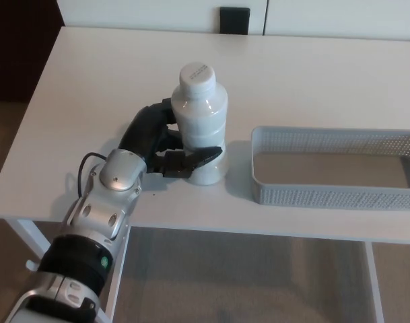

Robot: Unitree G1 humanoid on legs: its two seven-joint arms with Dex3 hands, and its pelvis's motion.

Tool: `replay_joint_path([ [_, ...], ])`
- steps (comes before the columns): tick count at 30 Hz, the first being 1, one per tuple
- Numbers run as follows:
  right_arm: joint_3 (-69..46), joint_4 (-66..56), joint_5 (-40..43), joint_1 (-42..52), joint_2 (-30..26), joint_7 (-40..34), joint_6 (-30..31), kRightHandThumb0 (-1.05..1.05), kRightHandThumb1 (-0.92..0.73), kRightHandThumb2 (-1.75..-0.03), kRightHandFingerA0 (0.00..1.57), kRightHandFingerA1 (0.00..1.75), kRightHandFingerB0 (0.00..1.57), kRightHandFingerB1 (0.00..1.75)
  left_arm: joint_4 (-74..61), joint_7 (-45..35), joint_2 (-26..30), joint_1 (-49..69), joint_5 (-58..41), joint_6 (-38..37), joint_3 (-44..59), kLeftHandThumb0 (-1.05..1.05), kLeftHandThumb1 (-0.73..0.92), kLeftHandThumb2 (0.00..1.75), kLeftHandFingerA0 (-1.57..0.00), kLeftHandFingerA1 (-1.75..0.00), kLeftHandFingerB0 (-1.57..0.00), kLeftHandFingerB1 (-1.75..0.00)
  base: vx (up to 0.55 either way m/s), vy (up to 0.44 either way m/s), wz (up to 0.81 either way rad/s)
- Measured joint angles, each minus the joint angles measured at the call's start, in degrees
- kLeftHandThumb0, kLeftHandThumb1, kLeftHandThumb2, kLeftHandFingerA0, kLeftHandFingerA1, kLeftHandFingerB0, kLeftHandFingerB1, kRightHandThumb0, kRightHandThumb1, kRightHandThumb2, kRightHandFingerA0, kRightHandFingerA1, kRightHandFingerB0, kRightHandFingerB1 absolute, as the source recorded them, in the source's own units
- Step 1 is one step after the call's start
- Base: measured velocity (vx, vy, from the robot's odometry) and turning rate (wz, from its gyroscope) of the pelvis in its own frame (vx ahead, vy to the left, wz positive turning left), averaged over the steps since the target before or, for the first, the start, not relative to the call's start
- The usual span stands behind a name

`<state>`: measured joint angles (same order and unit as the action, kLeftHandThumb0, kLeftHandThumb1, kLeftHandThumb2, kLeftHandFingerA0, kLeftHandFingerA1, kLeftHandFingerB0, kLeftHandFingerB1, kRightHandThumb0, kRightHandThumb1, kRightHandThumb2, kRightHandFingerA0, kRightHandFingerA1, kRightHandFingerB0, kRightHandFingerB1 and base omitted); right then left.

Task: The robot walk up to a desk on which a bottle is kept on the left hand side and a container is kept on the right hand side. The robot uses its left hand to pick up the bottle and places it in the container.

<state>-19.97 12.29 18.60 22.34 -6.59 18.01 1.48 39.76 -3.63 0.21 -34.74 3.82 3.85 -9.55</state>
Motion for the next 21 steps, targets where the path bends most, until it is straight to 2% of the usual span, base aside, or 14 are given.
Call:
replay_joint_path([
  [3, -0.2, -0.2, 0.0, -0.7, -0.4, 0.0, 0.6, -0.19, -0.37, -0.86, 0.43, 0.66, 0.17, 0.52, -4.4, 0.3, 0.0, 0.6, 0.1, 0.1, 1.2, -0.08, 0.80, 0.74, -0.97, -1.49, -0.73, -1.13, 0.00, 0.000, 0.00],
  [4, -0.2, -0.4, 0.0, -1.1, -0.5, 0.0, 1.0, -0.19, -0.37, -0.86, 0.42, 0.66, 0.17, 0.52, -6.5, 0.3, 0.0, 0.5, 0.1, 0.1, 1.7, -0.06, 0.80, 0.74, -1.00, -1.43, -0.73, -1.13, 0.00, 0.000, 0.00],
  [5, -0.2, -0.6, 0.0, -1.3, -0.5, -0.1, 1.1, -0.23, -0.53, -0.55, 0.49, 0.57, 0.28, 0.38, -7.6, 0.3, 0.0, 0.3, 0.1, 0.1, 1.8, -0.06, 0.82, 0.73, -1.03, -1.31, -0.76, -1.07, 0.00, 0.000, 0.00],
  [6, -0.3, -0.7, 0.0, -1.5, -0.5, -0.1, 1.3, -0.23, -0.53, -0.55, 0.49, 0.57, 0.28, 0.38, -8.6, 0.3, 0.0, 0.2, 0.1, 0.2, 1.9, -0.06, 0.82, 0.73, -1.03, -1.31, -0.76, -1.07, 0.00, 0.000, 0.00],
  [7, -0.3, -0.9, 0.0, -1.8, -0.5, -0.2, 1.5, -0.25, -0.53, -0.55, 0.50, 0.58, 0.29, 0.38, -10.0, 0.3, -0.1, 0.0, 0.1, 0.3, 2.0, -0.07, 0.85, 0.65, -0.98, -1.29, -0.80, -0.97, 0.00, 0.000, 0.00],
  [9, -0.4, -1.3, 0.0, -2.3, -0.5, -0.4, 2.1, -0.25, -0.53, -0.55, 0.49, 0.59, 0.29, 0.38, -14.0, 0.2, -0.4, -1.4, 0.1, 1.3, 2.1, -0.07, 0.84, 0.65, -0.99, -1.30, -0.79, -0.95, 0.00, 0.000, 0.00],
  [10, -0.4, -1.4, 0.0, -2.5, -0.5, -0.5, 2.3, -0.26, -0.52, -0.55, 0.50, 0.59, 0.30, 0.38, -15.3, 0.2, -0.7, -2.0, 0.1, 1.9, 2.0, -0.09, 0.80, 0.68, -1.07, -1.27, -0.78, -1.06, 0.00, 0.000, 0.00],
  [14, -0.4, -1.4, -0.1, -3.0, -0.5, -1.0, 3.1, -0.26, -0.53, -0.55, 0.50, 0.60, 0.28, 0.38, -19.3, 0.3, -3.5, -6.3, 0.6, 4.0, -0.1, -0.24, 0.80, 0.63, -1.16, -1.14, -0.82, -1.09, 0.00, 0.000, 0.00],
  [15, -0.4, -1.4, -0.1, -3.1, -0.5, -1.0, 3.3, -0.27, -0.52, -0.55, 0.49, 0.59, 0.27, 0.38, -19.3, 0.4, -4.5, -7.0, 0.8, 4.5, -0.8, -0.22, 0.75, 0.72, -1.17, -1.20, -0.86, -1.10, 0.00, 0.000, 0.00],
  [16, -0.4, -1.4, -0.1, -3.1, -0.5, -1.0, 3.4, -0.28, -0.53, -0.55, 0.48, 0.57, 0.27, 0.37, -19.3, 0.4, -4.7, -7.1, 0.9, 4.6, -1.0, -0.19, 0.56, 1.06, -1.23, -1.18, -0.92, -1.04, 0.00, 0.000, 0.00],
  [17, -0.4, -1.4, -0.1, -3.2, -0.5, -1.1, 3.5, -0.22, -0.35, -0.85, 0.41, 0.66, 0.16, 0.51, -19.2, 0.4, -5.5, -7.4, 1.1, 5.0, -1.6, -0.17, 0.65, 0.87, -1.19, -1.24, -0.89, -1.18, 0.00, 0.000, 0.00],
  [18, -0.4, -1.4, -0.1, -3.3, -0.5, -1.2, 3.6, -0.22, -0.35, -0.85, 0.41, 0.66, 0.17, 0.52, -18.8, 0.5, -7.0, -7.8, 1.7, 5.4, -2.8, -0.17, 0.64, 0.91, -1.19, -1.26, -0.89, -1.19, 0.00, 0.000, 0.00],
  [19, -0.4, -1.4, -0.1, -3.4, -0.5, -1.2, 3.7, -0.22, -0.35, -0.85, 0.43, 0.66, 0.17, 0.52, -18.6, 0.6, -7.5, -7.9, 1.9, 5.5, -3.4, -0.17, 0.56, 1.09, -1.25, -1.20, -0.95, -1.05, 0.00, 0.000, 0.00],
  [21, -0.4, -1.4, -0.2, -3.4, -0.5, -1.2, 3.8, -0.22, -0.35, -0.85, 0.44, 0.66, 0.18, 0.52, -18.1, 0.6, -8.4, -8.0, 2.3, 5.6, -4.3, -0.17, 0.57, 1.09, -1.25, -1.20, -0.94, -1.03, 0.00, 0.000, 0.00],
])
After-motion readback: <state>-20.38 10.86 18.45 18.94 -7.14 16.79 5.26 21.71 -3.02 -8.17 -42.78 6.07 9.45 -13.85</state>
